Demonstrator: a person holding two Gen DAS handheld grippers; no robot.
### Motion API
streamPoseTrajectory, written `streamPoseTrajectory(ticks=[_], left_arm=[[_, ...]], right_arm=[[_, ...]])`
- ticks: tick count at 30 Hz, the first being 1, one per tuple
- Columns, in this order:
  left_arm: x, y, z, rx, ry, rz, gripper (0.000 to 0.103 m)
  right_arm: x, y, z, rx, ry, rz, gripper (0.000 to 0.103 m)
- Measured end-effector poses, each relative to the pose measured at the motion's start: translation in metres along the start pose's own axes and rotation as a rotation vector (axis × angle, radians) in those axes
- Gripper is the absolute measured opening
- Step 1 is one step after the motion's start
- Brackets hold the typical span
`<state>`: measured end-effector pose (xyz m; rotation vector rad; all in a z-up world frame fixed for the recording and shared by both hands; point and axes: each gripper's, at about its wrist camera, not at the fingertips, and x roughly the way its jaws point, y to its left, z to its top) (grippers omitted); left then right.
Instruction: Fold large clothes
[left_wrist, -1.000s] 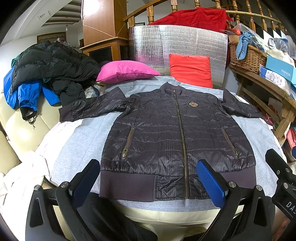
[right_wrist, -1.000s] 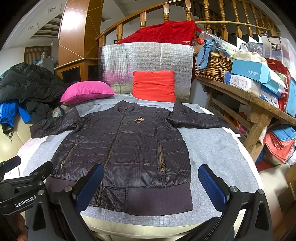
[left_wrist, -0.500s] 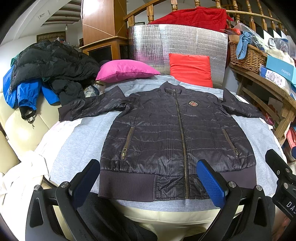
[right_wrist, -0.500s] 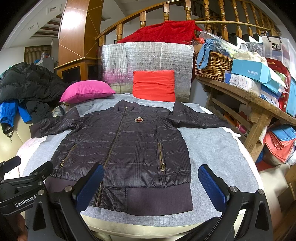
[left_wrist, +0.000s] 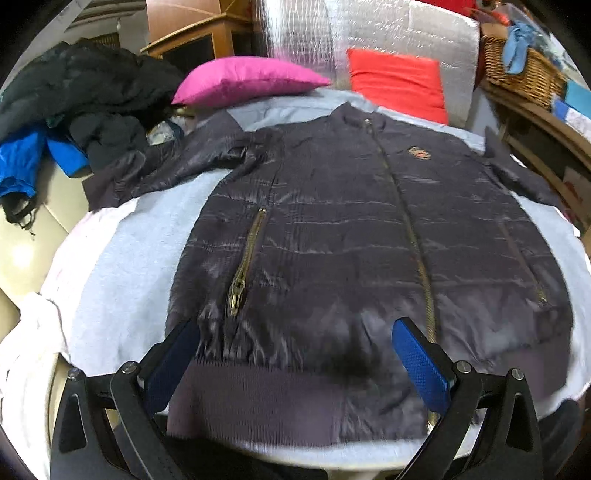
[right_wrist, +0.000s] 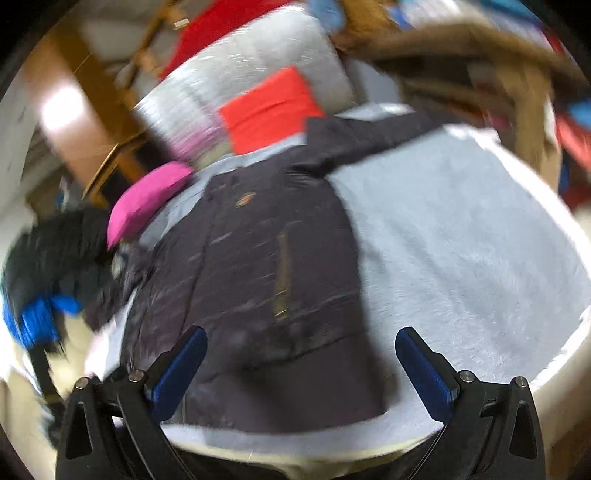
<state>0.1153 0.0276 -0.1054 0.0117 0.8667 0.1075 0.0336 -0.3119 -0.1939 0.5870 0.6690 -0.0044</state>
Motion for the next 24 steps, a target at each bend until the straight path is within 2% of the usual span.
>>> streamPoseTrajectory(ticks=[2, 6, 11, 15, 17, 18, 21, 24], left_arm=[[0.012, 0.0, 0.008, -0.005, 0.008, 0.005, 0.103], [0.033, -0.006, 0.036, -0.015, -0.008, 0.009, 0.103], [0.061, -0.02, 0.069, -0.028, -0.049, 0.005, 0.103], [0.106, -0.035, 0.083, -0.018, -0.018, 0.004, 0.103], [0.129, -0.039, 0.079, -0.005, 0.031, 0.012, 0.103], [0.14, -0.038, 0.076, -0.01, 0.057, 0.005, 0.103], [0.141, -0.035, 0.073, -0.031, 0.044, -0.005, 0.103], [0.14, -0.037, 0.069, -0.026, 0.023, 0.009, 0.103]], right_arm=[[0.01, -0.032, 0.02, 0.103, 0.005, 0.023, 0.103], [0.022, -0.08, 0.067, 0.286, -0.049, 0.117, 0.103], [0.059, -0.119, 0.142, 0.425, -0.116, 0.182, 0.102], [0.11, -0.151, 0.203, 0.481, -0.132, 0.137, 0.094], [0.133, -0.172, 0.226, 0.526, -0.139, 0.113, 0.078], [0.145, -0.183, 0.239, 0.556, -0.144, 0.102, 0.075], [0.172, -0.203, 0.269, 0.59, -0.153, 0.072, 0.075], [0.202, -0.213, 0.294, 0.585, -0.133, -0.008, 0.075]])
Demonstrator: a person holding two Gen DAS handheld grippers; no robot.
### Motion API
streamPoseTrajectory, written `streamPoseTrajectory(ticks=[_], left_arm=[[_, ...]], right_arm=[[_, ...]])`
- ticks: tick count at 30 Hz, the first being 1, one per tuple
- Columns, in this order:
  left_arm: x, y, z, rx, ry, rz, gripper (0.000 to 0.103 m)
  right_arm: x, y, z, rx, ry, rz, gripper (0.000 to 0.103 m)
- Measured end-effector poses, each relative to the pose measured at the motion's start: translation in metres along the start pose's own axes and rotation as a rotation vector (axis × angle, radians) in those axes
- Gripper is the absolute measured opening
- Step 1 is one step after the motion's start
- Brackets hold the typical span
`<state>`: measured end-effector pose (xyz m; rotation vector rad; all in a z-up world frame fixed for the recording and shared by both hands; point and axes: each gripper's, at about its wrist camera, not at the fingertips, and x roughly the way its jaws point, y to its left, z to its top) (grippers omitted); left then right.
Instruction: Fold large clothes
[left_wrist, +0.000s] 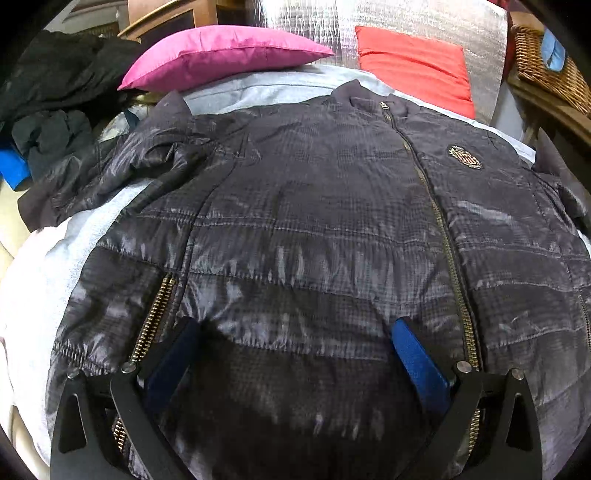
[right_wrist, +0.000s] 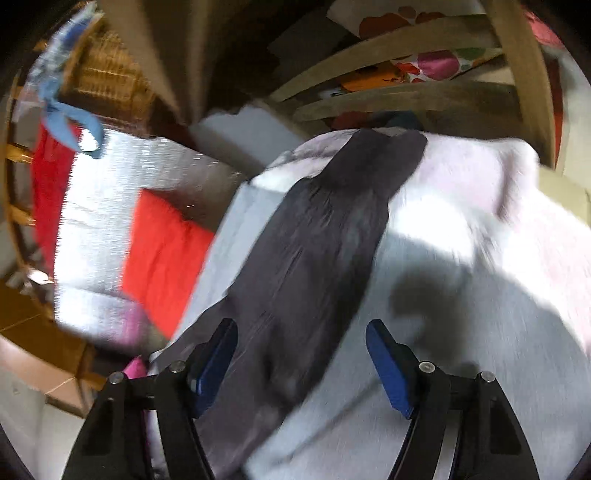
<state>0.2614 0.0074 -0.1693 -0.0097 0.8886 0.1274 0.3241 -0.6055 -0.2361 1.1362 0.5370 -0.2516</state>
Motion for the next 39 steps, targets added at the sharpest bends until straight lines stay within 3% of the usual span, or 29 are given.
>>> streamPoseTrajectory(ticks=[1, 3, 4, 5, 7, 11, 14, 16, 18, 21, 22, 23, 24, 26, 28, 31, 36, 38, 39], left_arm=[[0.0, 0.0, 0.0, -0.002, -0.002, 0.002, 0.103], [0.0, -0.001, -0.002, -0.006, -0.01, -0.001, 0.103], [-0.001, -0.002, -0.002, -0.007, -0.01, -0.003, 0.103], [0.0, -0.002, -0.001, -0.01, -0.011, -0.006, 0.103], [-0.001, -0.001, 0.0, -0.014, -0.012, -0.011, 0.103], [0.0, 0.0, -0.001, -0.019, -0.019, -0.018, 0.103], [0.0, 0.002, -0.001, -0.024, -0.019, -0.025, 0.103], [-0.001, 0.003, 0.0, -0.028, -0.02, -0.031, 0.103], [-0.002, 0.004, 0.0, -0.032, -0.02, -0.037, 0.103], [-0.003, 0.006, -0.001, -0.037, -0.022, -0.046, 0.103], [-0.003, 0.007, -0.001, -0.039, -0.023, -0.05, 0.103], [-0.003, 0.008, -0.001, -0.041, -0.024, -0.054, 0.103], [-0.003, 0.008, -0.001, -0.042, -0.024, -0.056, 0.103], [-0.003, 0.009, -0.001, -0.044, -0.025, -0.059, 0.103], [-0.002, 0.009, 0.0, -0.043, -0.025, -0.058, 0.103], [-0.002, 0.008, 0.0, -0.042, -0.027, -0.055, 0.103], [-0.002, 0.007, -0.001, -0.04, -0.027, -0.051, 0.103], [-0.002, 0.006, -0.002, -0.037, -0.026, -0.047, 0.103], [-0.002, 0.006, -0.001, -0.038, -0.025, -0.05, 0.103]], right_arm=[[0.012, 0.001, 0.009, 0.004, 0.003, -0.029, 0.075], [0.028, 0.007, 0.02, -0.017, 0.013, -0.078, 0.056], [0.034, 0.011, 0.026, -0.036, 0.024, -0.104, 0.016], [0.041, 0.022, 0.03, -0.071, 0.052, -0.145, 0.012], [0.034, 0.063, 0.03, -0.222, 0.001, -0.176, 0.009], [-0.002, 0.171, 0.001, -0.518, -0.098, -0.112, 0.009], [-0.038, 0.272, -0.063, -0.754, -0.161, -0.002, 0.009], [-0.055, 0.323, -0.115, -0.868, -0.153, 0.099, 0.008], [-0.062, 0.37, -0.188, -1.026, -0.13, 0.171, 0.008], [-0.039, 0.395, -0.283, -1.159, 0.013, 0.208, 0.018], [-0.021, 0.395, -0.317, -1.183, 0.089, 0.208, 0.035], [-0.011, 0.392, -0.339, -1.184, 0.14, 0.205, 0.073], [0.006, 0.386, -0.359, -1.172, 0.208, 0.198, 0.089], [0.036, 0.369, -0.379, -1.132, 0.326, 0.186, 0.089], [0.05, 0.354, -0.383, -1.095, 0.387, 0.165, 0.089], [0.049, 0.335, -0.359, -1.033, 0.356, 0.161, 0.089], [0.038, 0.304, -0.275, -0.787, 0.212, 0.15, 0.09], [0.057, 0.28, -0.254, -0.714, 0.212, 0.064, 0.091], [0.072, 0.263, -0.244, -0.668, 0.254, 0.0, 0.091]])
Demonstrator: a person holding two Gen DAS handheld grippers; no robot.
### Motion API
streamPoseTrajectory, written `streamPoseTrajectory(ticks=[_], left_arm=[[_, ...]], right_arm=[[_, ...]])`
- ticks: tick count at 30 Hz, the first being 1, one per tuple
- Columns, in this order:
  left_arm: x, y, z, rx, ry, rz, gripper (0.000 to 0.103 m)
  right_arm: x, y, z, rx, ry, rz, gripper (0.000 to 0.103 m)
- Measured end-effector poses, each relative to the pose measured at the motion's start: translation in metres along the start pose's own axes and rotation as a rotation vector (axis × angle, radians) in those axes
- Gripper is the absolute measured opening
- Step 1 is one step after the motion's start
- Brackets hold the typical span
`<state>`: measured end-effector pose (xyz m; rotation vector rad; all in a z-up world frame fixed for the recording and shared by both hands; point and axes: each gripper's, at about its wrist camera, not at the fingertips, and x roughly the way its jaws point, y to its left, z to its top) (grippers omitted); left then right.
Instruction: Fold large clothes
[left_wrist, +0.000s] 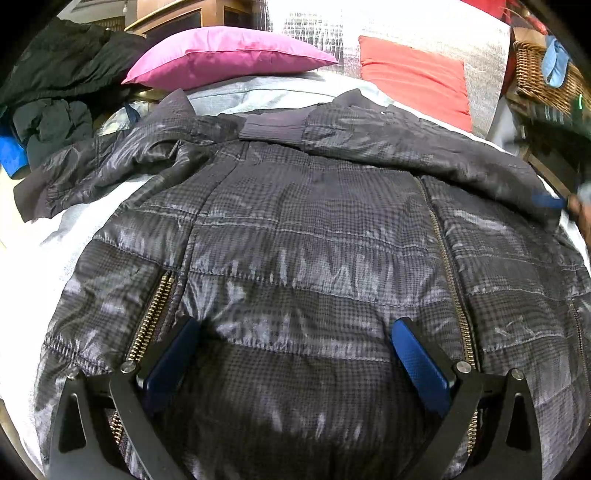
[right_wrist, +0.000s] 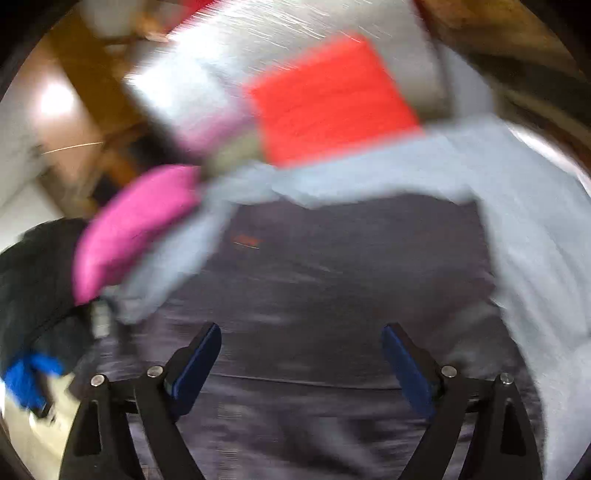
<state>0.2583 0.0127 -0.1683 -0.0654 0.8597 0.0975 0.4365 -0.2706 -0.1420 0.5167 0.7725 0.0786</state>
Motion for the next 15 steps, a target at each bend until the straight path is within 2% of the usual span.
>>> streamPoseTrajectory(ticks=[1, 2, 4, 5, 7, 9, 11, 12, 13, 15], left_arm=[[0.0, 0.001, 0.0, -0.002, 0.001, -0.004, 0.103], [-0.001, 0.002, 0.001, -0.004, 0.007, -0.011, 0.103], [-0.004, 0.007, 0.01, -0.016, 0.065, -0.053, 0.103], [-0.008, 0.013, 0.018, -0.041, 0.093, -0.107, 0.103], [-0.021, 0.027, 0.041, -0.127, 0.091, -0.222, 0.103], [-0.029, 0.037, 0.072, -0.177, 0.06, -0.275, 0.103], [-0.016, 0.041, 0.106, -0.196, 0.076, -0.32, 0.103], [-0.005, 0.043, 0.12, -0.21, 0.096, -0.327, 0.103], [0.014, 0.046, 0.135, -0.244, 0.119, -0.325, 0.103], [0.047, 0.052, 0.155, -0.297, 0.146, -0.309, 0.103]], right_arm=[[0.013, -0.025, 0.0, 0.088, 0.072, 0.015, 0.09], [0.011, -0.036, 0.001, 0.135, 0.068, 0.071, 0.089], [-0.008, -0.048, 0.006, 0.185, 0.002, 0.174, 0.09], [-0.019, -0.051, 0.008, 0.204, -0.022, 0.219, 0.09], [-0.035, -0.054, 0.007, 0.217, -0.047, 0.294, 0.091], [-0.046, -0.054, -0.002, 0.189, -0.028, 0.351, 0.091], [-0.044, -0.064, -0.017, 0.256, 0.004, 0.41, 0.091], [-0.042, -0.074, -0.026, 0.334, 0.027, 0.448, 0.091], [-0.038, -0.085, -0.037, 0.43, 0.046, 0.496, 0.091], [-0.025, -0.094, -0.047, 0.538, 0.074, 0.548, 0.091]])
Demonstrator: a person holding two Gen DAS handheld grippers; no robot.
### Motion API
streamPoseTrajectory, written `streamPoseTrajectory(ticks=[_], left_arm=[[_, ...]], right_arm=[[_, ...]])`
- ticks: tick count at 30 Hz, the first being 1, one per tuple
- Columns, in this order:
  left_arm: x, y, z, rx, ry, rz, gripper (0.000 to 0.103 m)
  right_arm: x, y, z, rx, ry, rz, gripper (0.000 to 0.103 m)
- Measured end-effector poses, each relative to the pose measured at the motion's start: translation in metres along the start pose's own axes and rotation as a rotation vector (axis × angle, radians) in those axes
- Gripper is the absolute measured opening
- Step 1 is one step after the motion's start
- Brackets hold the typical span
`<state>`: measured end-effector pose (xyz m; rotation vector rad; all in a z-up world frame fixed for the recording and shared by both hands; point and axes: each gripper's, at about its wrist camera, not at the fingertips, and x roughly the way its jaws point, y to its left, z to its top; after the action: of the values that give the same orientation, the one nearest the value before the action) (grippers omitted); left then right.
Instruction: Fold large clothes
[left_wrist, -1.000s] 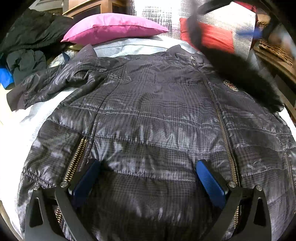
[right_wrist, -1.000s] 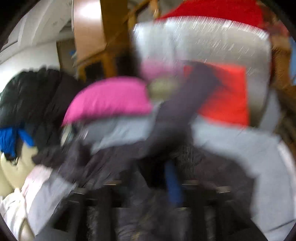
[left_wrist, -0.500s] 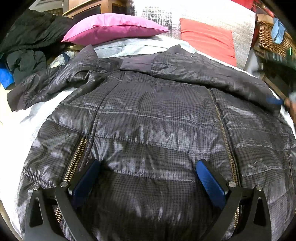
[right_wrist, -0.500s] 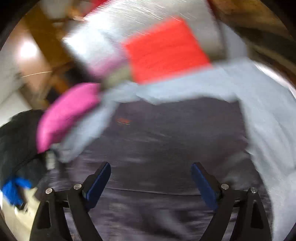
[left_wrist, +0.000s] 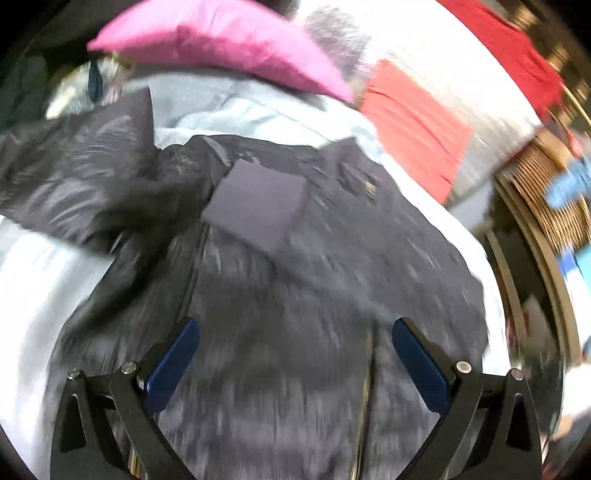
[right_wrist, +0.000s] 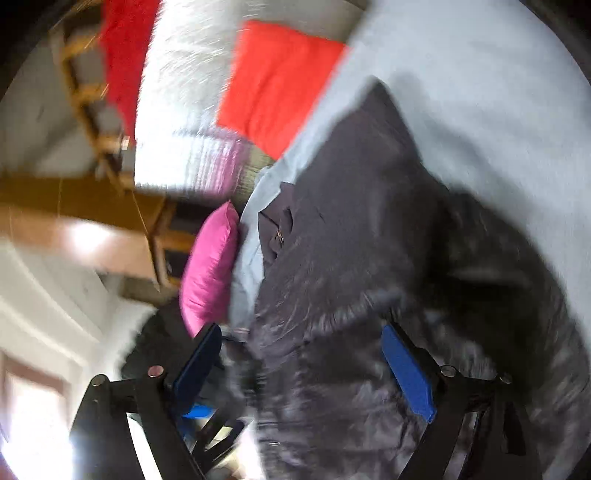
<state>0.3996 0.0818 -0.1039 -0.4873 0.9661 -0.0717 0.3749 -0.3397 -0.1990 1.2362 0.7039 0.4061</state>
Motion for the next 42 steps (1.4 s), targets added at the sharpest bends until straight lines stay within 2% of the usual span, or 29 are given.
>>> streamPoseTrajectory(ticks=[3, 4, 6, 7, 9, 10, 11, 12, 15, 17, 18, 20, 21, 22, 23, 24, 25, 26, 29, 30, 32, 33, 34, 35, 36, 39, 40, 41, 42], left_arm=[[0.032, 0.015, 0.029, -0.1, 0.026, 0.038, 0.102], [0.04, 0.021, 0.037, -0.163, 0.029, 0.034, 0.102], [0.052, 0.025, 0.045, -0.21, 0.024, 0.005, 0.102], [0.062, 0.026, 0.049, -0.206, 0.044, 0.021, 0.102], [0.076, 0.027, 0.053, -0.224, 0.069, 0.058, 0.099], [0.076, 0.024, 0.054, -0.216, 0.048, 0.077, 0.09], [0.076, 0.021, 0.055, -0.191, 0.049, 0.065, 0.037], [0.077, 0.017, 0.057, -0.179, 0.083, 0.068, 0.011], [0.056, 0.011, 0.049, -0.177, 0.0, -0.048, 0.011], [0.066, 0.0, 0.038, -0.086, 0.021, 0.003, 0.012], [0.079, 0.001, 0.032, -0.063, 0.068, 0.05, 0.017], [0.081, 0.01, 0.03, -0.09, 0.063, 0.034, 0.022], [0.073, 0.014, 0.032, -0.119, 0.049, 0.036, 0.04], [0.067, 0.017, 0.034, -0.136, 0.042, 0.035, 0.053], [0.061, 0.019, 0.035, -0.146, 0.028, 0.025, 0.078], [0.047, 0.022, 0.04, -0.161, -0.04, 0.008, 0.088], [0.039, 0.021, 0.044, -0.157, -0.093, 0.022, 0.089], [0.036, 0.02, 0.05, -0.136, -0.115, 0.049, 0.09], [0.056, 0.006, 0.065, -0.069, -0.065, 0.06, 0.09], [0.075, -0.002, 0.069, -0.024, -0.011, 0.063, 0.09], [0.097, -0.007, 0.073, 0.016, 0.058, 0.096, 0.09], [0.114, -0.01, 0.071, 0.031, 0.105, 0.136, 0.081], [0.118, -0.014, 0.07, 0.054, 0.095, 0.17, 0.072], [0.118, -0.017, 0.07, 0.08, 0.074, 0.185, 0.039], [0.12, -0.024, 0.071, 0.126, 0.08, 0.212, 0.019], [0.11, -0.032, 0.076, 0.13, 0.053, 0.157, 0.013], [0.098, -0.038, 0.076, 0.152, 0.014, 0.136, 0.013], [0.091, -0.041, 0.075, 0.166, -0.006, 0.121, 0.013], [0.076, -0.047, 0.072, 0.191, -0.053, 0.092, 0.013]], right_arm=[[0.009, -0.016, 0.001, 0.069, -0.03, 0.003, 0.091], [0.015, -0.02, 0.004, 0.1, -0.041, -0.008, 0.091], [0.021, -0.021, 0.014, 0.11, -0.067, -0.017, 0.09], [0.022, -0.022, 0.017, 0.116, -0.076, -0.021, 0.083], [0.033, -0.022, 0.024, 0.106, -0.066, -0.074, 0.045], [0.038, -0.023, 0.025, 0.097, -0.057, -0.107, 0.016], [0.038, -0.022, 0.026, 0.075, -0.059, -0.153, 0.014], [0.035, -0.016, 0.028, 0.032, -0.073, -0.18, 0.012], [0.017, 0.008, 0.034, -0.139, -0.134, -0.229, 0.011], [0.011, 0.01, 0.042, -0.207, -0.166, -0.279, 0.011], [0.016, 0.002, 0.044, -0.203, -0.143, -0.311, 0.012], [0.033, -0.022, 0.043, -0.118, -0.006, -0.31, 0.014], [0.035, -0.03, 0.038, -0.094, 0.036, -0.275, 0.017], [0.034, -0.029, 0.037, -0.104, 0.034, -0.263, 0.028], [0.026, -0.026, 0.034, -0.128, 0.025, -0.253, 0.054], [0.017, -0.025, 0.032, -0.134, 0.025, -0.231, 0.068], [0.005, -0.023, 0.031, -0.131, 0.024, -0.186, 0.077], [-0.003, -0.02, 0.03, -0.135, 0.017, -0.179, 0.077], [-0.031, -0.004, 0.032, -0.196, -0.003, -0.166, 0.077], [-0.039, 0.002, 0.035, -0.224, -0.013, -0.157, 0.077], [-0.045, 0.01, 0.046, -0.29, -0.057, -0.207, 0.077], [-0.045, 0.009, 0.057, -0.294, -0.082, -0.243, 0.077], [-0.042, 0.006, 0.067, -0.284, -0.093, -0.278, 0.077], [-0.038, 0.004, 0.075, -0.286, -0.1, -0.313, 0.077], [-0.028, 0.001, 0.087, -0.299, -0.091, -0.353, 0.077], [0.01, -0.012, 0.119, -0.3, -0.003, -0.452, 0.077], [0.018, -0.013, 0.126, -0.312, 0.017, -0.468, 0.07], [0.026, -0.008, 0.132, -0.341, 0.029, -0.46, 0.037], [0.032, 0.0, 0.136, -0.373, 0.046, -0.438, 0.018]])
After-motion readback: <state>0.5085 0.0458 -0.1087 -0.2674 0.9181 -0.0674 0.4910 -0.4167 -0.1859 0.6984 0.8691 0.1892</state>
